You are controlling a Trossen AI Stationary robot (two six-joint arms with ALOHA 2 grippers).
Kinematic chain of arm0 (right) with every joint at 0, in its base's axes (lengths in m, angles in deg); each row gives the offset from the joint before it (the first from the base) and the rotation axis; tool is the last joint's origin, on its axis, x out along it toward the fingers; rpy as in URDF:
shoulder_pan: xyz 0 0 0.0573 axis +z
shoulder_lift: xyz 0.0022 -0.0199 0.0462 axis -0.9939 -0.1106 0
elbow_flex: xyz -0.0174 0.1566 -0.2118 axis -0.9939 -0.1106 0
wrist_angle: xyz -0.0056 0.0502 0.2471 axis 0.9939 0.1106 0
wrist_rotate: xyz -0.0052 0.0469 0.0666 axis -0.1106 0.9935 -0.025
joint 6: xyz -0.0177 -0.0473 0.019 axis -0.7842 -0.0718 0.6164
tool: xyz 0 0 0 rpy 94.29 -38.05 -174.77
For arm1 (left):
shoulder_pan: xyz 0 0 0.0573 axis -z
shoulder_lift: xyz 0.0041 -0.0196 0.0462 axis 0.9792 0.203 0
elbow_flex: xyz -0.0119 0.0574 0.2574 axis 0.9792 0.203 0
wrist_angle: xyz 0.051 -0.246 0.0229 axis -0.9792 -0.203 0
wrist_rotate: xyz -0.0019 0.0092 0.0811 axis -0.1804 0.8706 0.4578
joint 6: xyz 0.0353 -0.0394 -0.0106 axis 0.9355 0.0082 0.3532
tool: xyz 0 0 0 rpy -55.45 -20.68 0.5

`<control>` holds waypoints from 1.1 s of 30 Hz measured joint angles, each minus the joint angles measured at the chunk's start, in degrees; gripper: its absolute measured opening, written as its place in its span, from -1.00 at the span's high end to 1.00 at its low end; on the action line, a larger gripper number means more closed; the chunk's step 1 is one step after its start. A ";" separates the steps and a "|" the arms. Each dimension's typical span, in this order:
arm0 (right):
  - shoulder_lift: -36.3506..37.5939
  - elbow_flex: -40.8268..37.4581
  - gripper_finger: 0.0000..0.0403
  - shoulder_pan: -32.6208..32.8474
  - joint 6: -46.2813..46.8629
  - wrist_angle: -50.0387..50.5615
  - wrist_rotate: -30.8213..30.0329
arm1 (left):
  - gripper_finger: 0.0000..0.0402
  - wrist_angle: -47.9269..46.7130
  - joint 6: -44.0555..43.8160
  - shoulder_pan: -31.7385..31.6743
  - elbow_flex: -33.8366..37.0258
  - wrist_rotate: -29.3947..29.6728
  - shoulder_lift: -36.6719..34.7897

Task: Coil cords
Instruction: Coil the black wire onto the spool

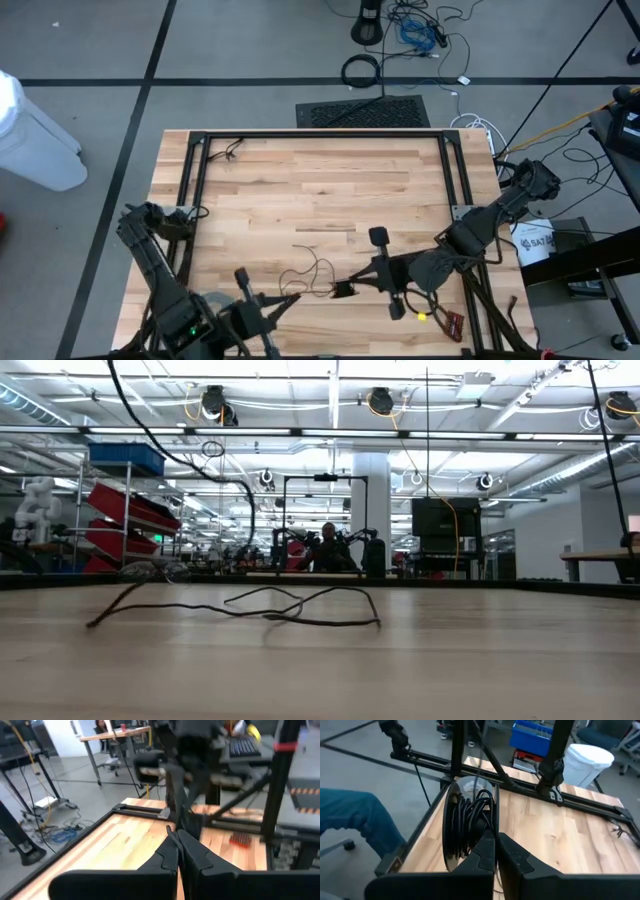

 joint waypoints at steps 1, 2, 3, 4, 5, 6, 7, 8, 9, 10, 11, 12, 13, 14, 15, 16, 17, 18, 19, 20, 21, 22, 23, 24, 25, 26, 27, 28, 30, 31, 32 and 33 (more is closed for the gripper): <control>-0.40 0.00 1.00 0.00 -0.78 -0.37 -0.04 | 0.97 1.03 0.00 -0.46 0.00 0.03 -0.37; -0.95 0.00 1.00 -0.18 -1.63 -1.04 -0.15 | 0.97 1.56 0.05 -0.96 0.00 0.05 -0.62; -1.58 0.00 1.00 -0.51 -2.32 -1.74 -0.29 | 0.97 1.85 0.12 -1.59 0.00 0.09 -0.73; -2.23 0.00 1.00 -0.86 -2.73 -2.65 -0.48 | 0.97 2.13 -0.02 -2.23 0.00 0.13 -0.74; -2.69 -0.02 1.00 -1.13 -2.79 -3.58 -0.85 | 0.97 2.51 -0.07 -3.01 0.00 0.11 -0.72; -3.23 -0.02 1.00 -1.48 -2.66 -4.45 -1.82 | 0.97 3.49 -0.04 -3.79 0.00 -0.04 -0.64; -3.81 -0.02 1.00 -1.82 -2.28 -5.44 -3.45 | 0.97 5.02 -0.02 -4.61 0.00 -0.46 -0.61; -4.37 -0.02 1.00 -2.04 -1.96 -5.97 -5.70 | 0.97 6.48 -0.02 -5.49 0.00 -1.04 -0.61; -4.91 -0.02 1.00 -2.18 -1.53 -5.97 -8.19 | 0.97 7.84 0.10 -6.27 0.00 -1.96 -0.63; -5.48 -0.04 1.00 -2.49 -1.10 -6.39 -10.53 | 0.97 9.03 0.58 -7.09 0.00 -3.08 -0.63; -6.04 -0.04 1.00 -2.66 -0.60 -6.92 -12.76 | 0.97 10.03 1.49 -7.84 0.00 -3.93 -0.63; -6.43 -0.06 1.00 -2.86 -0.36 -7.24 -14.74 | 0.97 11.08 2.17 -8.52 0.00 -4.62 -0.63; -6.69 -0.07 1.00 -3.16 -0.24 -7.61 -16.35 | 0.97 12.12 2.98 -9.12 0.00 -5.34 -0.61; -6.86 -0.07 1.00 -3.25 -0.01 -7.81 -17.88 | 0.97 12.88 3.18 -9.82 0.00 -6.41 -0.61; -7.05 -0.07 1.00 -3.28 0.59 -7.81 -19.63 | 0.97 13.47 3.29 -10.54 0.00 -7.85 -0.61; -7.27 -0.07 1.00 -3.45 1.00 -7.82 -21.16 | 0.97 13.87 3.32 -11.14 0.00 -9.43 -0.63; -7.41 -0.07 1.00 -3.52 1.08 -7.79 -22.05 | 0.98 13.97 3.30 -11.72 0.00 -10.78 -0.63; -7.48 -0.07 1.00 -3.52 1.08 -7.75 -22.38 | 0.98 13.97 3.30 -12.25 0.00 -11.90 -0.61; -7.49 -0.07 1.00 -3.52 1.00 -7.69 -22.39 | 0.98 13.95 3.30 -12.69 0.00 -12.56 -0.55; -7.49 -0.07 1.00 -3.52 0.98 -7.73 -22.40 | 0.98 13.95 3.29 -13.07 0.00 -12.86 -0.47; -7.49 -0.07 1.00 -3.52 1.00 -7.77 -22.43 | 0.98 14.13 3.32 -13.39 0.00 -13.31 -0.38; -7.49 -0.07 1.00 -3.52 1.01 -7.76 -22.43 | 0.98 14.31 3.38 -13.59 0.00 -14.06 -0.33; -7.49 -0.07 1.00 -3.52 1.08 -7.78 -22.44 | 0.97 14.28 3.38 -13.81 0.00 -15.01 -0.24; -7.49 -0.07 1.00 -3.52 1.11 -7.83 -22.47 | 0.96 14.27 3.33 -14.02 0.00 -16.34 -0.16; -7.49 -0.07 1.00 -3.52 1.09 -8.10 -22.52 | 0.94 14.29 3.06 -14.24 0.00 -17.66 0.07; -7.49 -0.07 1.00 -3.52 0.94 -8.53 -22.52 | 0.90 14.64 3.06 -14.49 0.00 -18.71 0.27; -7.47 -0.07 1.00 -3.54 0.92 -8.70 -22.31 | 0.86 15.12 3.17 -14.61 0.00 -19.34 0.38; -7.47 -0.07 1.00 -3.74 0.87 -8.74 -21.56 | 0.81 15.36 3.33 -14.80 0.00 -20.35 0.42; -7.47 -0.07 1.00 -4.09 0.80 -9.57 -18.96 | 0.69 15.37 3.30 -15.27 0.00 -22.19 0.42; -7.47 -0.07 1.00 -4.13 0.76 -10.08 -18.05 | 0.63 15.44 3.21 -15.34 0.00 -22.85 0.42; -7.47 -0.07 1.00 -4.20 0.70 -10.61 -17.32 | 0.56 15.50 3.12 -15.40 0.00 -23.14 0.42; -7.47 -0.07 1.00 -4.29 0.65 -10.98 -16.62 | 0.50 15.47 3.09 -15.40 0.00 -23.44 0.42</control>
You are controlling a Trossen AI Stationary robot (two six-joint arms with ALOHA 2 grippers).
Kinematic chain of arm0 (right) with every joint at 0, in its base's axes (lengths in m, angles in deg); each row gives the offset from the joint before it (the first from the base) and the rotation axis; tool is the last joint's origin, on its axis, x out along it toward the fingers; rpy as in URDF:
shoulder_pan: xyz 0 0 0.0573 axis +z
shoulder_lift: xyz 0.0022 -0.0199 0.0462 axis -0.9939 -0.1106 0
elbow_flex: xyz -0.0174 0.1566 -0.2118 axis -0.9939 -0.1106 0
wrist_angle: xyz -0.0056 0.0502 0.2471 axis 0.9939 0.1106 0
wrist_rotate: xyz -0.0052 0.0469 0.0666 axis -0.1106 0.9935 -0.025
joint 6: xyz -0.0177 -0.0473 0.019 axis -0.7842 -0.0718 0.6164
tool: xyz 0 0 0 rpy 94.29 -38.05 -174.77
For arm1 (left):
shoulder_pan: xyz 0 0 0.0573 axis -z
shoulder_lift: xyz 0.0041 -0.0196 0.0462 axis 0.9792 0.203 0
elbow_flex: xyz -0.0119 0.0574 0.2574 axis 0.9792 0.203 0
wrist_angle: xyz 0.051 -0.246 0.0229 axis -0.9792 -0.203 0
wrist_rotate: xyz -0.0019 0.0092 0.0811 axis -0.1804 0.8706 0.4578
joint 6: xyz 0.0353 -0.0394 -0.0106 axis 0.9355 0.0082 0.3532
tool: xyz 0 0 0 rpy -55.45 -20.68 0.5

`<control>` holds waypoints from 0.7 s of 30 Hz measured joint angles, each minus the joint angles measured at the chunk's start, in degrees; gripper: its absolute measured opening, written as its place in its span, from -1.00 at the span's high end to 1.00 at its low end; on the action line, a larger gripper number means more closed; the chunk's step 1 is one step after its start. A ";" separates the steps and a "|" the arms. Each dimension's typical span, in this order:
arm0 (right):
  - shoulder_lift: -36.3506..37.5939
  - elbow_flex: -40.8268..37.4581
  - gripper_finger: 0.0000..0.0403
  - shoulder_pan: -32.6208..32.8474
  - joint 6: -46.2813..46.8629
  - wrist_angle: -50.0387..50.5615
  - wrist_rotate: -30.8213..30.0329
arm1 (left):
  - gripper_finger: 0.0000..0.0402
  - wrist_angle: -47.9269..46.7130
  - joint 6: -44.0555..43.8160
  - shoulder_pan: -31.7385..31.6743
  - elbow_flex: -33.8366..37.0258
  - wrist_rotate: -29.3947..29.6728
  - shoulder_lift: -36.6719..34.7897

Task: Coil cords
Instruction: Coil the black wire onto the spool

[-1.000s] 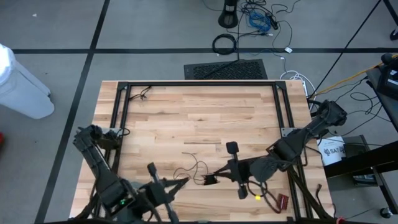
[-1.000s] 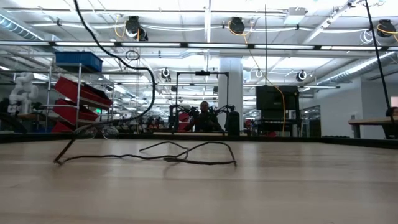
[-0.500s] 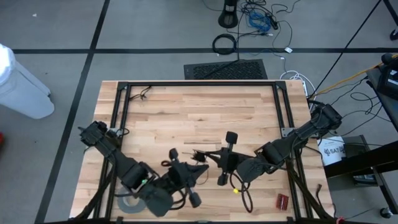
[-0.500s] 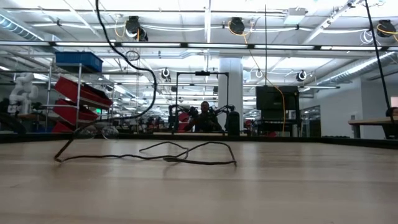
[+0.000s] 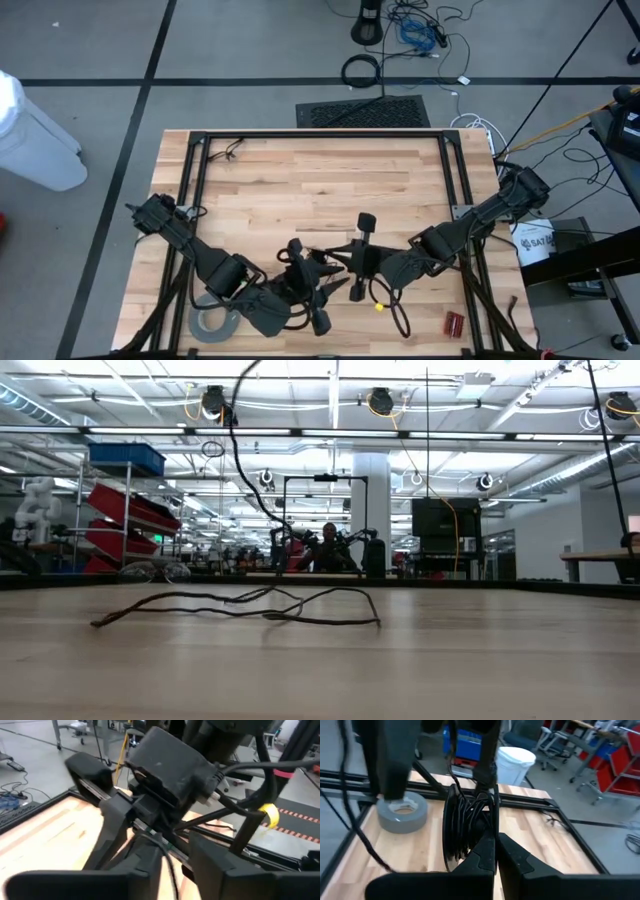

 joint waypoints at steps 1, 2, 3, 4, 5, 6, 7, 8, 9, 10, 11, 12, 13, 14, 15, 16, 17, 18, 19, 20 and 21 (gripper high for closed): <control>0.00 0.00 1.00 -0.05 -0.06 -0.10 0.47 | 0.44 0.00 -0.01 0.02 0.00 -0.40 0.00; 0.00 0.00 1.00 -0.19 -0.10 -0.04 1.17 | 0.38 0.00 -0.02 0.03 0.00 -1.03 0.00; 0.00 0.00 1.00 -0.31 -0.13 -0.08 1.69 | 0.32 0.02 -0.04 0.07 0.00 -1.64 0.00; 0.00 0.00 1.00 -0.34 -0.13 0.03 2.21 | 0.27 0.04 -0.04 0.07 0.00 -2.67 0.00; 0.05 0.00 1.00 -0.43 -0.18 -0.01 2.91 | 0.22 0.08 -0.10 0.09 0.00 -3.66 0.00; 0.14 0.00 1.00 -0.55 -0.35 -0.02 3.65 | 0.17 0.06 -0.14 0.09 0.00 -4.80 0.00; 0.20 0.00 1.00 -0.82 -0.56 -0.02 4.76 | 0.13 0.05 -0.16 0.07 0.00 -5.78 0.00; 0.24 0.00 1.00 -1.08 -0.84 -0.06 5.89 | 0.08 0.03 -0.14 0.07 0.00 -6.79 0.00; 0.26 0.00 1.00 -1.27 -0.95 -0.05 6.80 | 0.04 0.03 0.01 0.07 0.00 -7.87 0.00; 0.26 0.00 1.00 -1.48 -1.00 -0.03 7.47 | -0.01 0.02 0.24 0.07 0.00 -9.18 0.00; 0.26 0.00 1.00 -1.55 -1.00 0.04 7.73 | -0.06 -0.12 0.67 0.07 0.00 -10.82 0.00; 0.26 0.00 1.00 -1.58 -1.00 0.13 8.10 | -0.11 -0.35 1.49 0.07 0.00 -12.97 0.00; 0.26 0.00 1.00 -1.63 -1.08 0.08 9.07 | -0.15 -0.57 1.64 0.07 0.00 -15.21 -0.07; 0.26 0.00 1.00 -1.74 -1.22 0.03 10.33 | -0.20 -0.88 1.61 0.00 0.00 -17.33 -0.07; 0.26 0.00 1.00 -1.84 -1.26 0.04 11.92 | -0.25 -1.03 1.52 -0.33 -0.02 -19.72 -0.16; 0.34 0.00 1.00 -1.84 -1.25 0.10 13.21 | -0.30 -2.39 1.46 -0.64 -0.71 -22.12 -0.17; 0.46 0.00 1.00 -1.86 -1.27 0.17 14.49 | -0.34 -4.25 0.89 -0.99 -1.73 -24.04 -0.17; 0.58 0.00 1.00 -1.91 -1.34 0.07 15.29 | -0.38 -6.07 -0.30 -1.47 -2.87 -25.73 -0.17; 0.66 0.00 1.00 -1.92 -1.45 -0.08 15.44 | -0.41 -7.42 -1.49 -2.06 -3.79 -27.21 -0.25; 0.71 0.00 1.00 -1.94 -1.68 -0.08 15.68 | -0.44 -8.72 -2.49 -2.75 -4.55 -28.97 -0.40; 0.81 0.00 1.00 -1.96 -1.94 0.00 16.26 | -0.47 -10.04 -3.04 -3.43 -5.32 -30.49 -0.42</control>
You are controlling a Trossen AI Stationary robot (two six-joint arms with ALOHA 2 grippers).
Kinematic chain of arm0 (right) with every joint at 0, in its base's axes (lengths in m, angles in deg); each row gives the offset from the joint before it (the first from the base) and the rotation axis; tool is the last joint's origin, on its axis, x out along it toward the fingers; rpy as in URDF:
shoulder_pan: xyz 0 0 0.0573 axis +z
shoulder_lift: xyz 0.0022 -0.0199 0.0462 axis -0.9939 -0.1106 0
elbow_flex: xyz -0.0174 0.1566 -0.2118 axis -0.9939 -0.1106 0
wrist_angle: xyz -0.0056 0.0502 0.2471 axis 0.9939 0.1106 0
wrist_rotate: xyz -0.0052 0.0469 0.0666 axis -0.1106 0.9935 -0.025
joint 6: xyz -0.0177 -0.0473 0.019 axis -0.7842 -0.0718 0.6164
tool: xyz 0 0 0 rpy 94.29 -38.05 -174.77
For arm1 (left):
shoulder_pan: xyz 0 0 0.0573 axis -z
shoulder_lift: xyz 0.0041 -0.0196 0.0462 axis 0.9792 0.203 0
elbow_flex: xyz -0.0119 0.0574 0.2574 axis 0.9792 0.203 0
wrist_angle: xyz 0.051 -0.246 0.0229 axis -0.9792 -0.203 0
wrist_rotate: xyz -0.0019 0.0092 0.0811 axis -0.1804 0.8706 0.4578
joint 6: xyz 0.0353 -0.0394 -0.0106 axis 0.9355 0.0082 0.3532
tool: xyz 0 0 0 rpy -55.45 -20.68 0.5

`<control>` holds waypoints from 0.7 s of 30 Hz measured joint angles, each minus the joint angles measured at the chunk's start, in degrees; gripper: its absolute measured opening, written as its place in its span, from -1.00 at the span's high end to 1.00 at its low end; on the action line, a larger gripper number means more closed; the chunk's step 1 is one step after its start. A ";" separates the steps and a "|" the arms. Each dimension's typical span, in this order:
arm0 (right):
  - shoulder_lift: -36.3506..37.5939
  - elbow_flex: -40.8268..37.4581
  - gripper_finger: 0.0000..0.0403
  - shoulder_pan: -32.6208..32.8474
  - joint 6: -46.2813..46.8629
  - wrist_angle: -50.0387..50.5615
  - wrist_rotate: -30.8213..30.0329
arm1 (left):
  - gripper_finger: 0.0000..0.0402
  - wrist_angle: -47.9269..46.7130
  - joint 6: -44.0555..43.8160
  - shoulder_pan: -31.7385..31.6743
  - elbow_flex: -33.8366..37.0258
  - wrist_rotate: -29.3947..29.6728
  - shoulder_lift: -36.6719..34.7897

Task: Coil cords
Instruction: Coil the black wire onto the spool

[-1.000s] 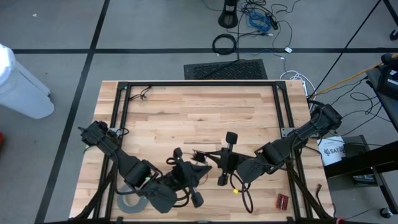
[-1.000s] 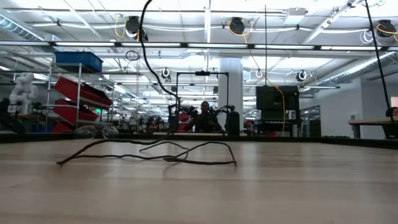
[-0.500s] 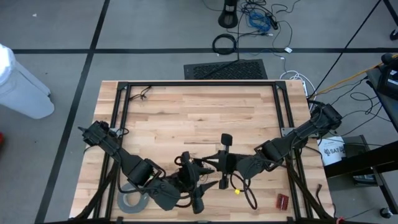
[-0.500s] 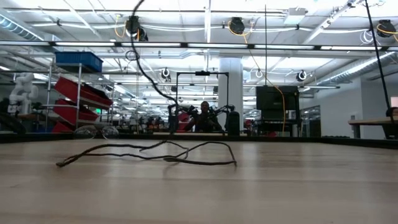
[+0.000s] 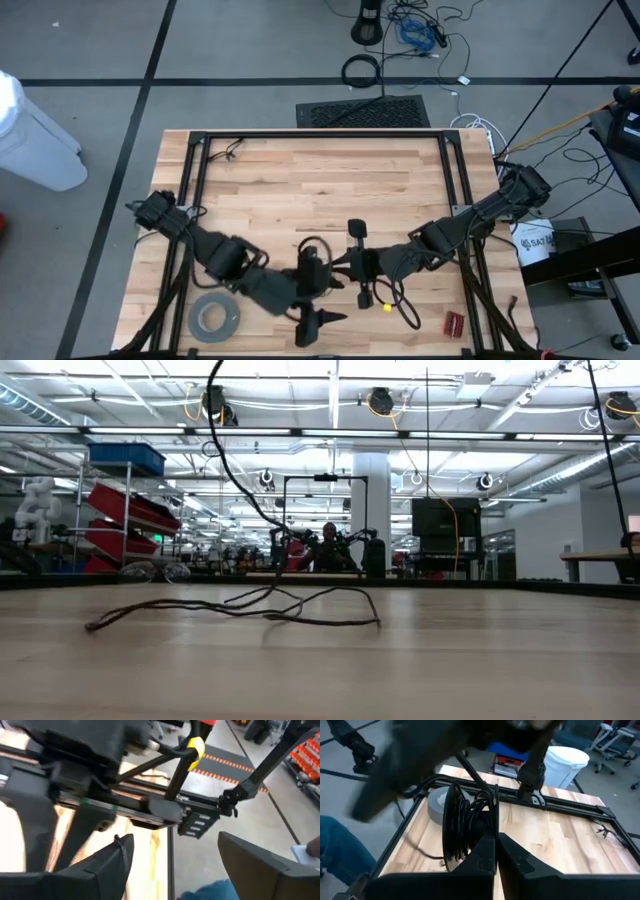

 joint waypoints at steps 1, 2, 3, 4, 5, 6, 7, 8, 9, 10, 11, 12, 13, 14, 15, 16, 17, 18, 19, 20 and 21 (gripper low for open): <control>0.08 0.00 1.00 0.00 -0.13 0.10 0.41 | -0.50 -1.36 -0.05 -0.58 -1.01 -1.39 0.00; 0.12 0.00 1.00 -0.02 -0.16 0.11 0.45 | -0.52 -2.87 -0.02 -1.07 -1.99 -2.45 0.02; 0.23 0.00 1.00 -0.01 -0.16 0.10 0.45 | -0.53 -3.92 0.08 -1.60 -2.74 -3.25 0.02; 0.45 0.00 1.00 0.02 -0.15 0.15 0.55 | -0.55 -4.33 0.10 -2.20 -3.31 -4.49 0.02; 0.57 0.00 1.00 0.02 -0.06 0.23 0.93 | -0.57 -4.46 0.12 -2.88 -3.89 -6.35 0.02; 0.64 0.00 1.00 0.00 0.21 0.20 2.21 | -0.58 -4.71 0.18 -3.56 -4.29 -8.35 0.02; 0.64 0.00 1.00 0.00 0.30 0.10 3.39 | -0.60 -5.22 0.25 -4.31 -4.58 -10.48 0.01; 0.66 0.00 1.00 -0.08 0.30 0.11 4.01 | -0.61 -5.54 0.23 -5.09 -4.71 -13.06 0.02; 0.66 0.00 1.00 -0.26 0.28 0.12 4.92 | -0.63 -5.65 0.10 -5.94 -4.84 -16.05 0.02; 0.66 0.00 1.00 -0.42 0.30 0.07 5.47 | -0.64 -5.67 -0.10 -6.84 -4.89 -19.96 0.02; 0.66 0.00 1.00 -0.79 0.30 0.09 6.48 | -0.66 -5.80 -0.21 -7.74 -4.95 -23.81 0.02; 0.66 0.00 1.00 -1.20 0.32 0.08 7.53 | -0.67 -5.86 -1.25 -8.61 -5.01 -26.90 0.02; 0.66 0.00 1.00 -1.65 0.34 0.05 8.53 | -0.68 -6.48 -2.59 -9.49 -5.04 -29.00 0.02; 0.66 0.00 1.00 -2.08 0.42 0.12 9.51 | -0.68 -7.64 -4.26 -10.32 -5.04 -30.39 0.02; 0.66 0.00 1.00 -2.53 0.50 0.15 10.29 | -0.69 -9.18 -5.65 -11.01 -5.04 -31.52 0.02; 0.66 0.00 1.00 -2.90 0.50 0.15 10.87 | -0.69 -10.99 -5.99 -11.72 -5.04 -32.85 0.02; 0.67 0.02 1.00 -3.16 0.50 0.27 11.00 | -0.69 -12.70 -5.90 -12.20 -5.04 -33.94 0.02; 0.68 0.02 1.00 -3.42 0.50 0.64 11.34 | -0.69 -14.08 -5.24 -12.55 -5.04 -34.31 0.02; 0.66 0.02 1.00 -3.74 0.50 0.98 12.06 | -0.69 -14.79 -4.28 -12.73 -5.04 -34.31 0.02; 0.66 0.02 1.00 -3.95 0.50 1.02 12.45 | -0.69 -15.05 -3.25 -12.72 -5.04 -34.26 0.02; 0.66 0.02 1.00 -4.11 0.48 1.14 12.46 | -0.69 -15.04 -2.15 -12.47 -5.04 -33.76 0.02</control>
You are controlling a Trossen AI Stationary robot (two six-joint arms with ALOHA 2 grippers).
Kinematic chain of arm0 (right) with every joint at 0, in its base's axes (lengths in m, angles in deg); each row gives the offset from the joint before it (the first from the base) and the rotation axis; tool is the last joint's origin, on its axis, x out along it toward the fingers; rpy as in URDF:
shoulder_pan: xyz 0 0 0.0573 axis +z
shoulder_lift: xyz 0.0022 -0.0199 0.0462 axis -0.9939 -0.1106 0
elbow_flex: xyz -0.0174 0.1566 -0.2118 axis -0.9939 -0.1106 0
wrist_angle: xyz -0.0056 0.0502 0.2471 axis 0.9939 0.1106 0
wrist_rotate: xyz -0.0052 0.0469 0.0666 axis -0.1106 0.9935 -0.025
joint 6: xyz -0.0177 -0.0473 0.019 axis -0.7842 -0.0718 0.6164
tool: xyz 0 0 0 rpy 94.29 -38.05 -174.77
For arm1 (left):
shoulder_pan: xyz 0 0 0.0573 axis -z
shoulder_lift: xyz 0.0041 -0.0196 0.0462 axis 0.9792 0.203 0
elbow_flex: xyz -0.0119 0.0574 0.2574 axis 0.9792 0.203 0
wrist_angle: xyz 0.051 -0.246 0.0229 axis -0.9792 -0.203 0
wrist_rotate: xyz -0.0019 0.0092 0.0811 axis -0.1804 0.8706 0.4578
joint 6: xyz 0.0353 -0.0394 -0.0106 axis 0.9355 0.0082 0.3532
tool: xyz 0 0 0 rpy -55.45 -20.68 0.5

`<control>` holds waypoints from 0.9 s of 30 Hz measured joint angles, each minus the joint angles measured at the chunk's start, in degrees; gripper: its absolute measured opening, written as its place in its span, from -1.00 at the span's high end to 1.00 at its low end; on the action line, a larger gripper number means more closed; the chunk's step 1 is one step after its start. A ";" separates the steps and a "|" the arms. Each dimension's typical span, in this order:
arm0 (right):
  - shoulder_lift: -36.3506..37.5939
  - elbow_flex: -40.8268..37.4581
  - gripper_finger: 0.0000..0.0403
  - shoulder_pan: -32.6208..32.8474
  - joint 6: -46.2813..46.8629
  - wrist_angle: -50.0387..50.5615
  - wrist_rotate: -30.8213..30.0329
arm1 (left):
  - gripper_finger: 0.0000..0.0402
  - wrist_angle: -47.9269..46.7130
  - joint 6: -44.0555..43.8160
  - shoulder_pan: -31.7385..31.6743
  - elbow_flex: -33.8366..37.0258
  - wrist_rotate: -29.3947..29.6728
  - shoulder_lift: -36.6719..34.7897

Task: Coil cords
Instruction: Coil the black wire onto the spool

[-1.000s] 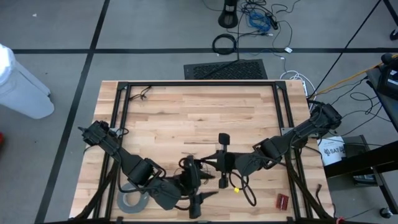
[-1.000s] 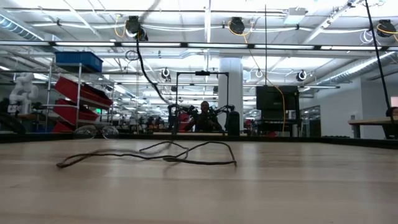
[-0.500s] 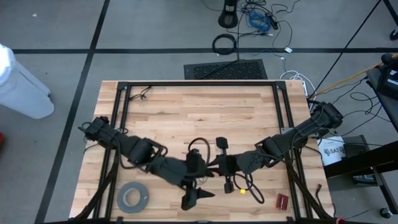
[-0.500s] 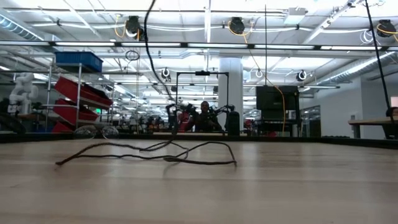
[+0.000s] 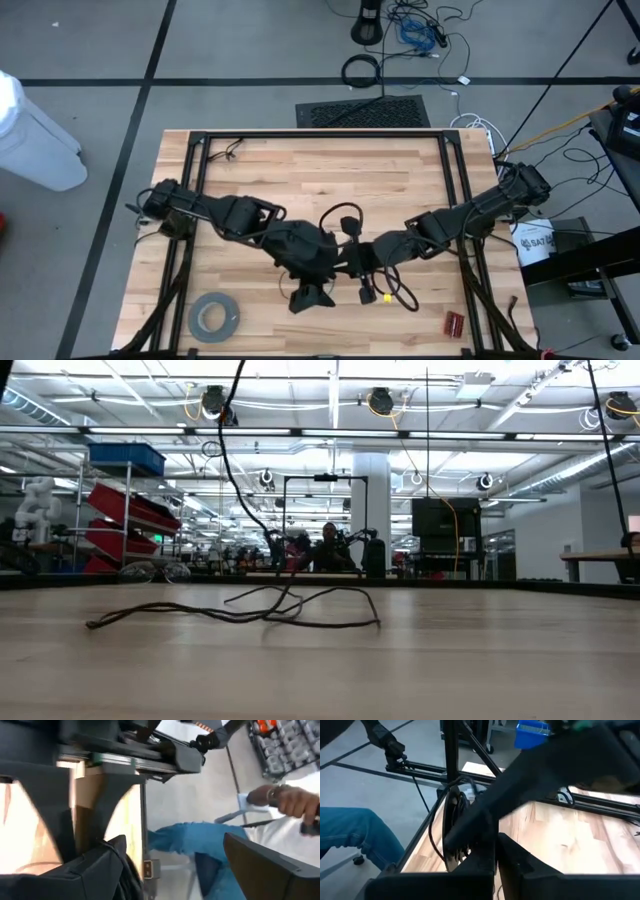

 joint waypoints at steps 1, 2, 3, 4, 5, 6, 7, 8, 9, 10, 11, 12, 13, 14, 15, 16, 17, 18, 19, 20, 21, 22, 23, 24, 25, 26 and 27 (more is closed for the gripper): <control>0.00 0.00 1.00 -0.19 -0.10 0.09 0.00 | -0.69 0.03 0.98 0.39 0.00 1.58 0.00; 0.00 0.00 1.00 -0.34 -0.26 0.13 0.06 | -0.69 0.02 1.96 0.90 0.00 3.87 0.00; 0.02 0.00 1.00 -0.44 -0.38 0.25 0.06 | -0.69 0.00 3.25 1.54 -0.01 6.36 0.00; 0.00 0.00 1.00 -0.61 -0.50 0.44 0.06 | -0.69 -0.58 4.96 2.31 -0.35 9.06 0.00; 0.01 0.00 1.00 -0.70 -0.55 0.57 0.05 | -0.69 -1.32 6.81 3.19 -0.85 11.95 0.02; 0.01 0.00 1.00 -0.81 -0.61 0.71 0.05 | -0.69 -1.55 8.10 4.10 -1.17 14.82 0.02; 0.02 0.00 1.00 -0.99 -0.61 0.84 0.05 | -0.69 -1.57 8.76 4.97 -1.46 17.47 0.02; 0.00 0.00 1.00 -1.05 -0.61 0.91 0.04 | -0.69 -1.93 9.28 5.63 -1.72 19.55 0.00; 0.00 0.00 1.00 -1.10 -0.62 0.95 0.04 | -0.69 -2.66 9.58 6.33 -1.98 20.57 0.00; 0.00 0.00 1.00 -1.16 -0.75 0.97 -0.05 | -0.69 -3.62 9.60 6.88 -2.35 21.10 0.00; 0.01 0.00 1.00 -1.26 -0.93 0.94 -0.07 | -0.69 -4.42 9.57 7.25 -2.82 21.39 0.02; 0.02 0.00 1.00 -1.42 -1.03 0.90 -0.07 | -0.69 -4.85 9.37 7.44 -3.28 21.59 0.02; 0.02 0.00 1.00 -1.47 -1.03 0.90 -0.06 | -0.69 -4.93 9.11 7.59 -3.80 21.80 0.02; 0.00 0.00 1.00 -1.51 -1.03 0.82 -0.07 | -0.69 -4.90 9.43 7.62 -4.28 22.01 0.02; 0.00 0.00 1.00 -1.53 -1.24 0.31 0.07 | -0.69 -4.89 9.78 7.58 -4.73 22.30 0.01; 0.00 0.00 1.00 -1.64 -1.62 -0.66 0.73 | -0.69 -4.86 10.04 7.38 -5.13 22.85 0.02; 0.00 0.00 1.00 -1.79 -1.79 -1.57 1.39 | -0.69 -4.42 10.06 7.06 -5.27 23.26 0.02; 0.00 0.03 1.00 -1.82 -1.82 -2.12 1.45 | -0.69 -3.83 10.10 6.67 -5.31 23.37 0.02; 0.00 0.04 1.00 -1.79 -1.84 -2.40 1.39 | -0.69 -3.26 10.16 6.36 -5.32 23.43 0.02; 0.00 0.04 1.00 -1.79 -1.83 -2.63 1.22 | -0.69 -3.17 10.44 6.22 -5.33 23.47 0.02; 0.00 0.04 1.00 -1.79 -1.75 -2.84 1.19 | -0.69 -3.33 11.22 6.18 -5.33 23.63 0.02; 0.00 0.04 1.00 -1.79 -1.68 -3.15 1.18 | -0.69 -3.48 11.81 6.20 -5.33 23.74 0.02; 0.00 0.04 1.00 -1.79 -1.65 -3.58 1.13 | -0.69 -3.87 12.35 6.34 -5.33 23.69 0.02; 0.00 0.04 1.00 -1.75 -1.58 -4.11 1.00 | -0.69 -4.34 12.70 6.41 -5.33 23.62 0.02; 0.00 0.04 1.00 -1.75 -1.53 -4.39 0.89 | -0.69 -4.82 13.23 6.50 -5.33 23.23 0.02; 0.00 0.04 1.00 -1.75 -1.53 -4.41 0.60 | -0.69 -5.83 14.07 6.50 -5.33 23.04 0.02; 0.00 0.04 1.00 -1.73 -1.51 -4.45 -0.03 | -0.69 -7.60 14.58 6.42 -5.33 23.05 0.02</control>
